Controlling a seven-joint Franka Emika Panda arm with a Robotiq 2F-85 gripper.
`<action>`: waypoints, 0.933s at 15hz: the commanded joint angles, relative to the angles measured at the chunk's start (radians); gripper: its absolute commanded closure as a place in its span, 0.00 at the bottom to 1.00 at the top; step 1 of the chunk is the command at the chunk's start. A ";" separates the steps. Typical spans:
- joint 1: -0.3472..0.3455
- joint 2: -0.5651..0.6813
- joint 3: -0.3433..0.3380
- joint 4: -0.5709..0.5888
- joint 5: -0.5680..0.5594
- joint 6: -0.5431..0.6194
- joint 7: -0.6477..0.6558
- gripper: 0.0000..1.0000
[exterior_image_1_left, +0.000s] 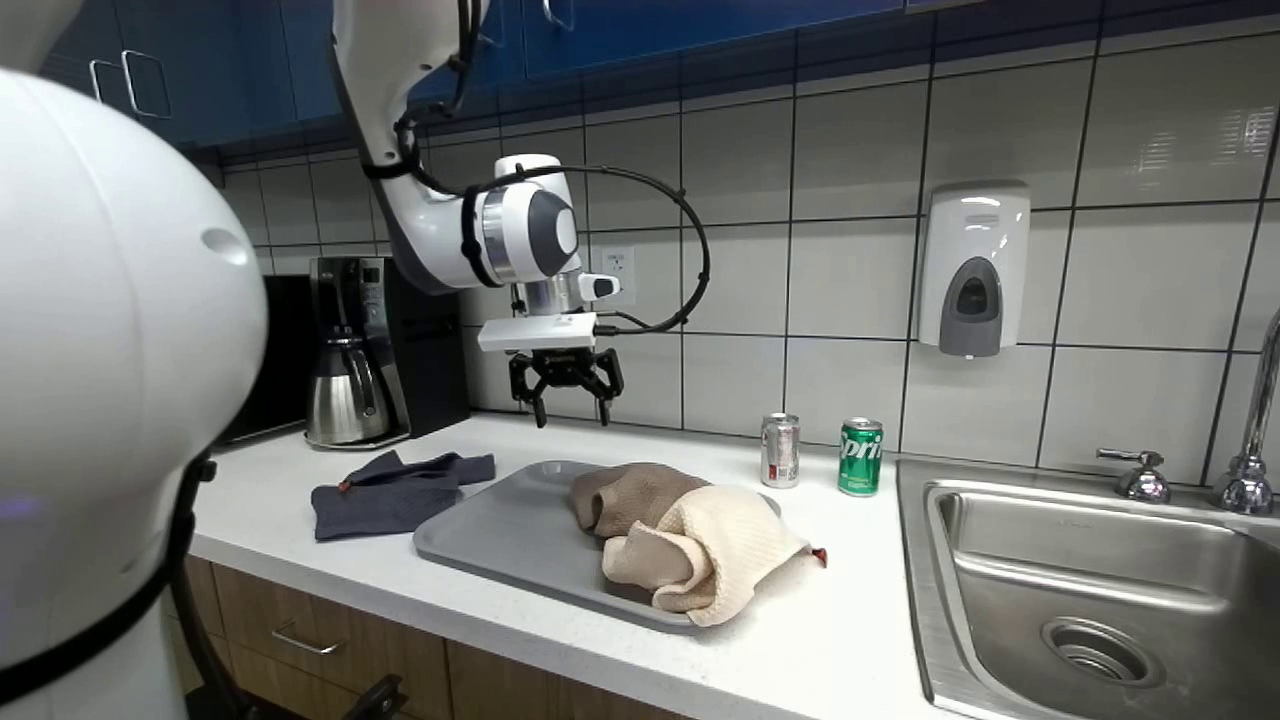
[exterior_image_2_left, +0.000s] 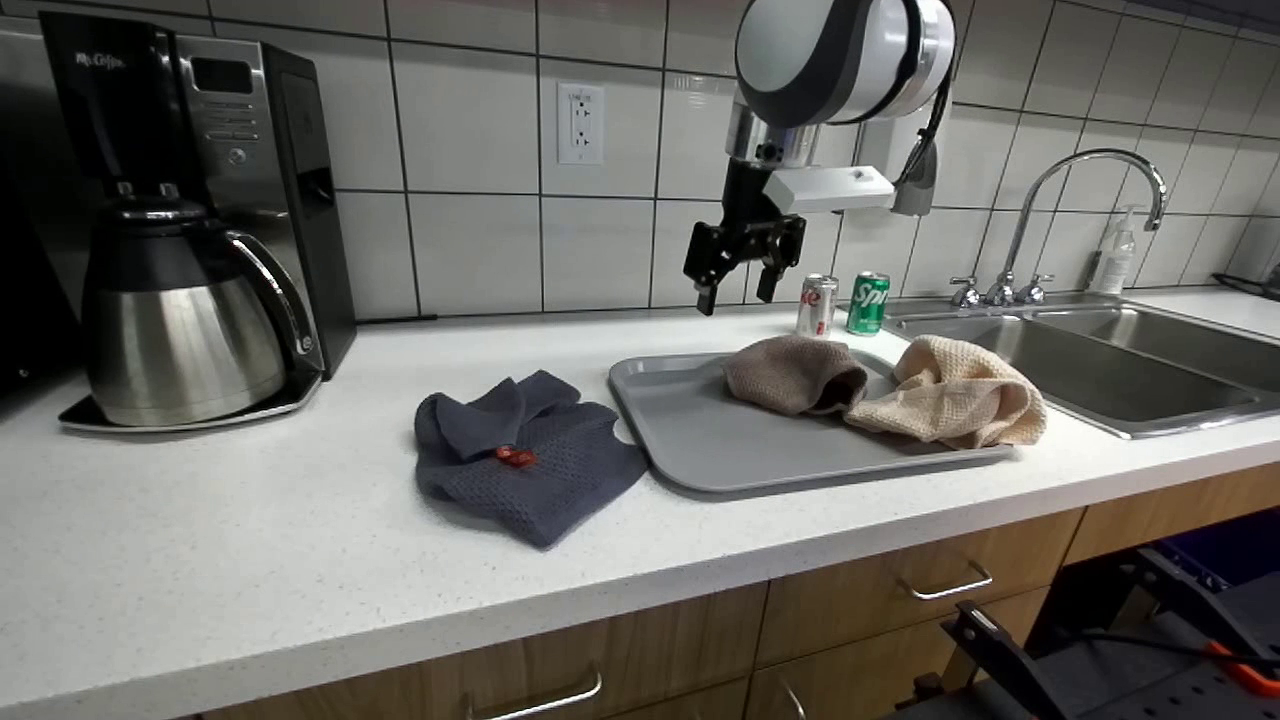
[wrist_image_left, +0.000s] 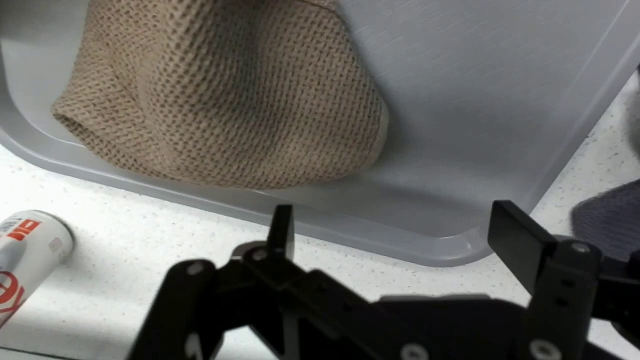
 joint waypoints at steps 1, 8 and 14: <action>-0.003 0.001 0.032 0.017 0.003 -0.011 -0.072 0.00; -0.006 0.015 0.096 0.038 0.053 -0.014 -0.224 0.00; -0.015 0.024 0.174 0.050 0.151 -0.025 -0.400 0.00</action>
